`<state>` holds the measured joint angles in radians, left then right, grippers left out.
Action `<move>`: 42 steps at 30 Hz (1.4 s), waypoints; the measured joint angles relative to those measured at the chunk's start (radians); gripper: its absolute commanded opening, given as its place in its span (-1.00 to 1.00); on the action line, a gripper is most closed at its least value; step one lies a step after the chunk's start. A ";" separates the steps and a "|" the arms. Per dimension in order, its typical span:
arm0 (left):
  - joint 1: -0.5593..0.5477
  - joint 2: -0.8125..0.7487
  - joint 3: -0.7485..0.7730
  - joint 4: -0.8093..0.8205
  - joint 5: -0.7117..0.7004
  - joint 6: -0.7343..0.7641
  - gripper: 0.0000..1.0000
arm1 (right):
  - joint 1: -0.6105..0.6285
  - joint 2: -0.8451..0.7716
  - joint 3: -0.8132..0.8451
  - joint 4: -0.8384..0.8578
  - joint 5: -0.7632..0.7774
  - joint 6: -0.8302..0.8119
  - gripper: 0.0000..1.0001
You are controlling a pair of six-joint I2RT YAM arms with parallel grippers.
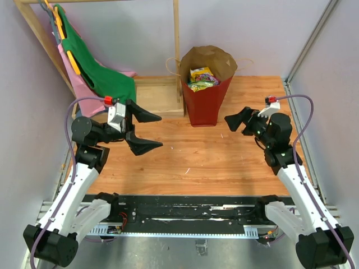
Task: Take the snacks out of the paper bag
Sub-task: Adjust the paper bag at the center of the board.
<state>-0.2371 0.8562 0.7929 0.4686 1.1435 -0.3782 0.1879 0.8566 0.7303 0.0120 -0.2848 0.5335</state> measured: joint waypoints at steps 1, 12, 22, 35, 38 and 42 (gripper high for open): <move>-0.009 -0.002 0.010 -0.013 0.014 0.025 0.99 | 0.002 0.006 0.001 0.002 0.002 0.006 0.97; -0.030 0.147 0.225 -0.256 -0.217 0.169 0.99 | 0.246 0.190 0.273 -0.119 0.278 -0.109 0.97; -0.032 0.406 0.367 -0.505 -0.922 0.053 0.99 | 0.288 0.459 0.656 -0.211 0.626 -0.249 0.95; -0.019 0.258 0.304 -0.493 -0.658 0.245 0.99 | 0.063 0.817 1.013 -0.417 0.546 -0.212 0.96; 0.024 0.229 0.261 -0.348 -0.333 0.233 0.99 | 0.052 0.817 1.020 -0.434 0.525 -0.208 0.95; 0.053 0.319 0.347 -0.222 -0.174 0.165 0.99 | 0.020 0.819 1.023 -0.436 0.488 -0.196 0.88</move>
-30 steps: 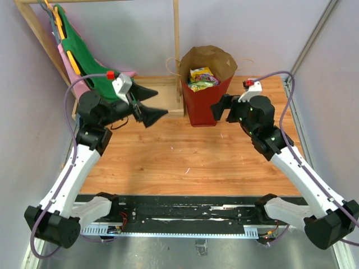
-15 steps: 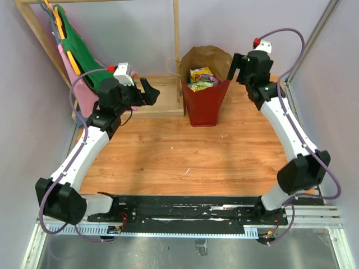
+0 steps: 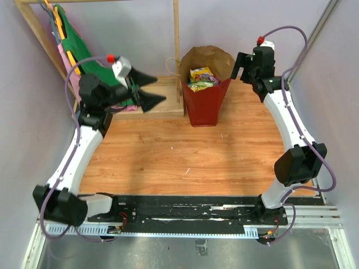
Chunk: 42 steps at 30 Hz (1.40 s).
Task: Take the snacks out of the paper bag
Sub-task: Adjust the paper bag at the center of the board.
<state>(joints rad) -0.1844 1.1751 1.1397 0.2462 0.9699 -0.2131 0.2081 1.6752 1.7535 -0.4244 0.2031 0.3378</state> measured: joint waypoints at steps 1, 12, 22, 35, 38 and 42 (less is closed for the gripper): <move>0.002 0.042 0.061 -0.019 -0.017 0.000 0.99 | -0.013 0.004 0.002 0.001 -0.021 0.004 0.87; 0.017 0.290 0.137 0.047 -0.776 -0.031 0.89 | -0.119 0.099 0.054 0.005 -0.227 0.060 0.75; -0.073 0.465 0.351 -0.023 -1.188 0.016 0.82 | -0.119 0.179 0.126 0.016 -0.293 0.050 0.69; -0.106 0.173 0.214 -0.007 -0.780 0.037 0.99 | -0.147 0.215 0.183 0.058 -0.328 0.021 -0.26; -0.106 0.119 0.232 -0.095 -0.618 0.062 0.99 | -0.152 0.216 0.175 0.088 -0.342 0.026 -0.45; -0.106 0.002 0.130 -0.127 -0.417 0.126 0.99 | -0.152 0.222 0.170 0.118 -0.354 0.032 -0.84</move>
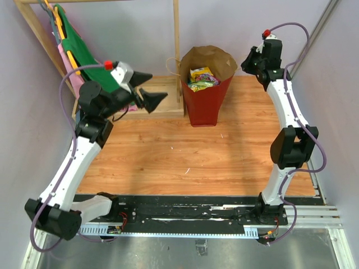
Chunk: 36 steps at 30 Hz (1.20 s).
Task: Take the snacks out of the paper bag
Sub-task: Adjust the paper bag at the center of the board.
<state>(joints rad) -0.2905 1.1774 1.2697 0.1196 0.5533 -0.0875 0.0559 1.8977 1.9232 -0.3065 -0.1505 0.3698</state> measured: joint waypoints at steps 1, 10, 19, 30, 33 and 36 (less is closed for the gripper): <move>0.000 -0.039 -0.048 0.008 0.047 0.015 0.99 | 0.000 0.005 0.000 0.004 0.000 -0.002 -0.95; 0.000 0.024 -0.088 0.001 0.229 0.092 0.99 | 0.009 0.063 0.049 -0.016 0.001 -0.003 -0.99; 0.000 0.098 -0.129 -0.054 0.005 -0.019 0.99 | 0.027 -0.109 -0.143 0.037 0.006 -0.011 -0.99; 0.000 -0.175 -0.470 0.065 -0.130 -0.093 0.99 | 0.028 -0.319 -0.399 0.108 0.024 -0.013 -0.99; 0.000 -0.176 -0.473 0.063 -0.141 -0.093 0.99 | 0.034 -0.343 -0.399 0.095 0.025 -0.022 -0.99; 0.000 -0.176 -0.473 0.068 -0.150 -0.094 0.99 | 0.036 -0.350 -0.394 0.074 0.047 -0.038 -0.99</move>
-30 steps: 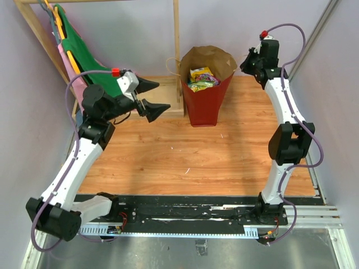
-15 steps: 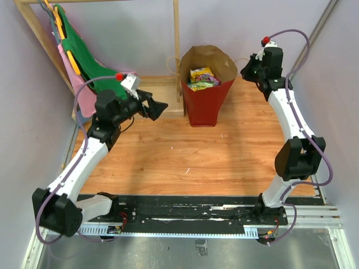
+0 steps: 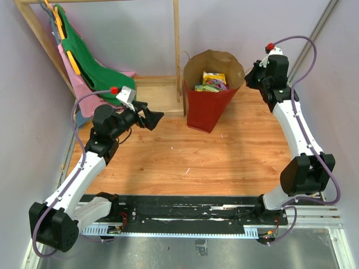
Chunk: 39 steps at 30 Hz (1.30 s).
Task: Take the snacks out of the paper bag
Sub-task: Adjust the paper bag at the center of the board.
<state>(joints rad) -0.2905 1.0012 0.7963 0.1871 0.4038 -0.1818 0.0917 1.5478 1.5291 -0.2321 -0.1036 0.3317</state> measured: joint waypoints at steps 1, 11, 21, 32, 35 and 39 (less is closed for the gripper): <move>0.000 0.000 0.000 0.000 0.000 -0.002 0.99 | -0.002 0.000 0.002 -0.006 0.008 -0.003 -0.99; 0.000 0.010 0.000 0.048 0.018 -0.026 0.99 | -0.191 0.107 0.133 -0.070 -0.127 0.072 -0.99; 0.000 0.040 0.000 0.111 -0.017 -0.087 0.99 | -0.276 0.379 0.566 -0.166 -0.341 0.130 -0.99; 0.000 0.000 0.002 0.124 -0.041 -0.164 0.99 | -0.132 0.348 0.537 -0.169 -0.420 0.037 -0.99; 0.000 -0.056 -0.010 0.149 -0.059 -0.194 0.99 | -0.086 0.305 0.489 -0.162 -0.426 0.013 -0.99; 0.000 -0.087 -0.009 0.163 -0.070 -0.205 0.99 | -0.059 0.246 0.441 -0.162 -0.430 -0.012 -0.99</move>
<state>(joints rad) -0.2905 0.9146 0.7872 0.3504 0.3336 -0.3866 0.0326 1.7943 1.9697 -0.3939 -0.5335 0.3195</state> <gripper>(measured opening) 0.994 0.020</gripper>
